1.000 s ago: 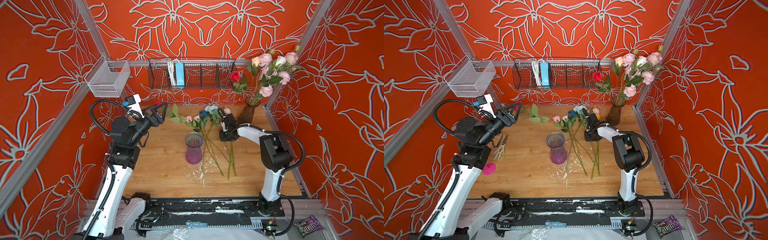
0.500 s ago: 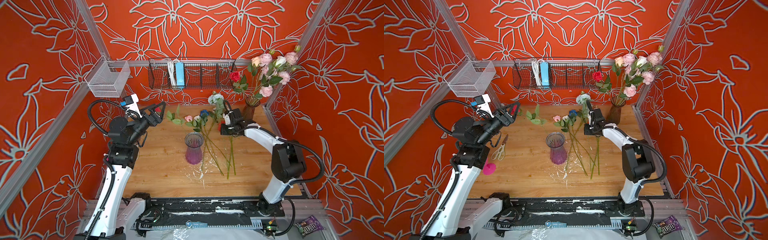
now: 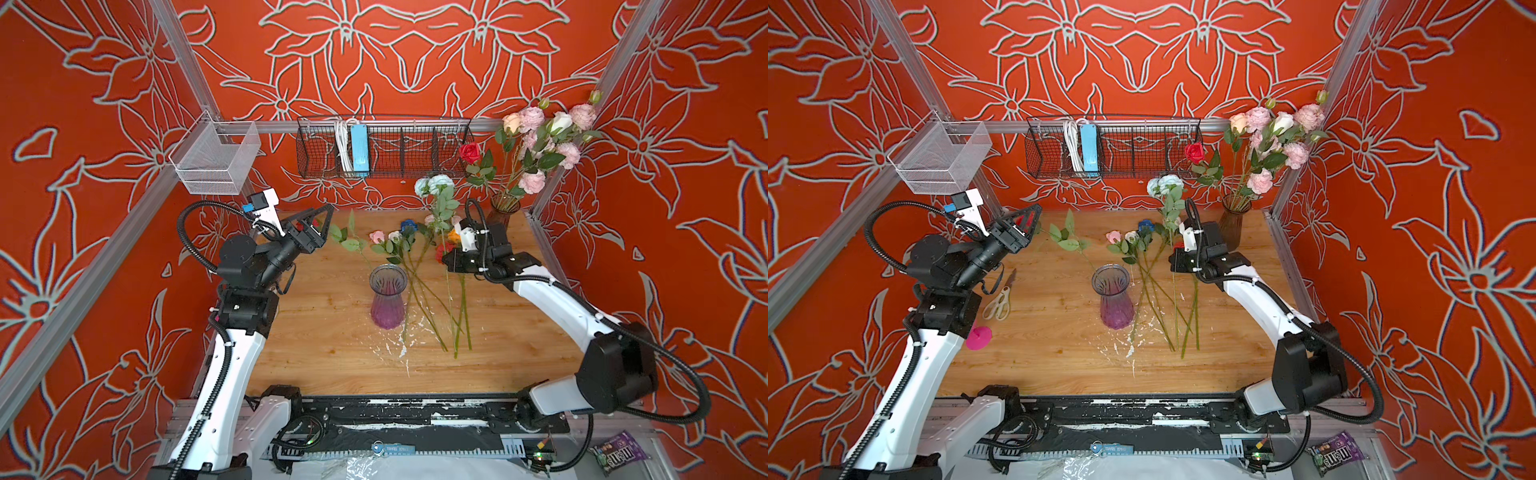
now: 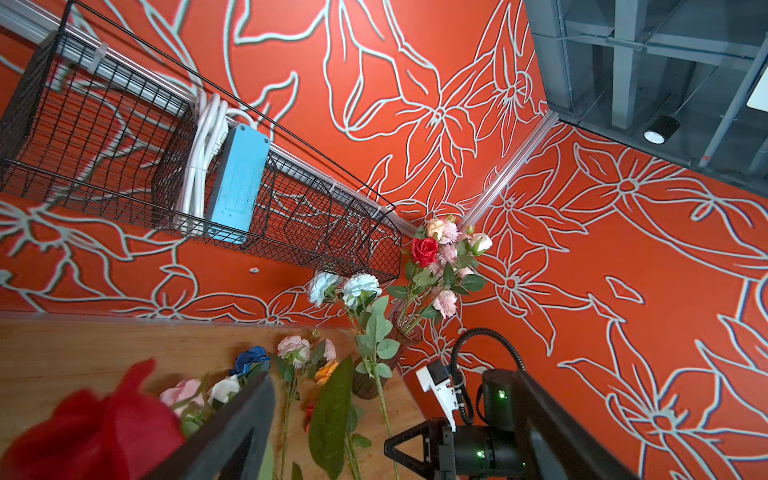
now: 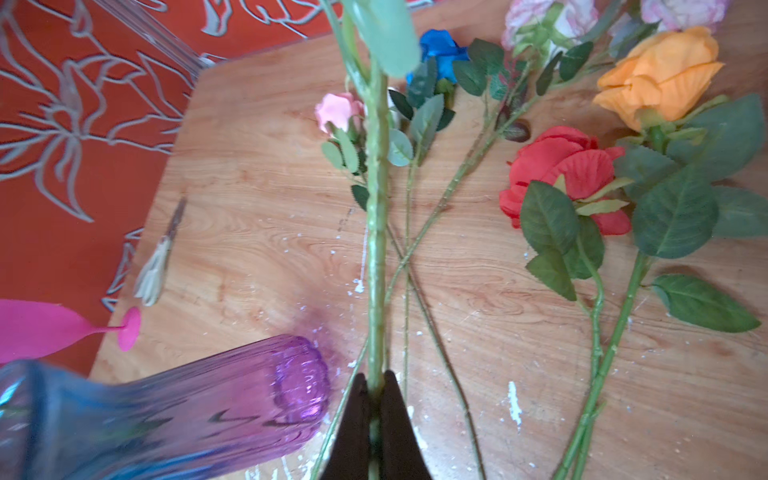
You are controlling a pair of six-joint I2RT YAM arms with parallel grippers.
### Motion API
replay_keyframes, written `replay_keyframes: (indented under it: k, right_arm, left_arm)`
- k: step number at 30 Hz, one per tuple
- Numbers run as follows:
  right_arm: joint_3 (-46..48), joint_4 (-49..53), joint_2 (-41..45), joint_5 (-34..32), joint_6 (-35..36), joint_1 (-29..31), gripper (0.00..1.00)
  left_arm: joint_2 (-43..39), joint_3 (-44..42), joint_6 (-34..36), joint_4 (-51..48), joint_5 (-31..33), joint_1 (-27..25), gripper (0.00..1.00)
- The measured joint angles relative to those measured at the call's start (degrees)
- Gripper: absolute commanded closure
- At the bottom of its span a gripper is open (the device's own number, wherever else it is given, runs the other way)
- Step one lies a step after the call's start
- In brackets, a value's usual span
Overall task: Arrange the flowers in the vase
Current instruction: 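Lift the white rose upright out of the pile with the right gripper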
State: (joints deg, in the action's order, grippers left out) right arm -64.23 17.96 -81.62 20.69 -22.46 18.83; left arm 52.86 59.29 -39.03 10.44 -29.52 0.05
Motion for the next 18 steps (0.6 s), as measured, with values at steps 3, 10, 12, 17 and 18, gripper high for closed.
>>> replay_keyframes:
  k: [3,10,12,17,18]
  right_arm:
    - [2.71,-2.01,2.99,1.53,-0.81,0.11,1.00]
    - [7.04,-3.28,7.32,2.82,-1.79,0.50,1.00]
    - [8.63,-3.28,9.90,2.75,-1.97,0.83,1.00]
    - [9.55,-3.19,15.93,2.47,-2.03,2.58,1.00]
    - [9.53,-3.19,17.09,2.27,-2.01,3.28,1.00]
  left_arm:
    - [0.00,-0.46,-0.20,-0.02,0.85,0.00,0.12]
    - [-2.93,-4.28,-1.51,-0.61,5.97,0.81,0.11]
    - [-4.35,-5.09,-1.51,-1.18,8.15,1.51,0.10]
    - [-5.18,-5.14,-1.60,-1.38,11.37,4.33,0.08]
    - [-5.03,-5.14,-1.73,-1.40,11.58,4.96,0.08]
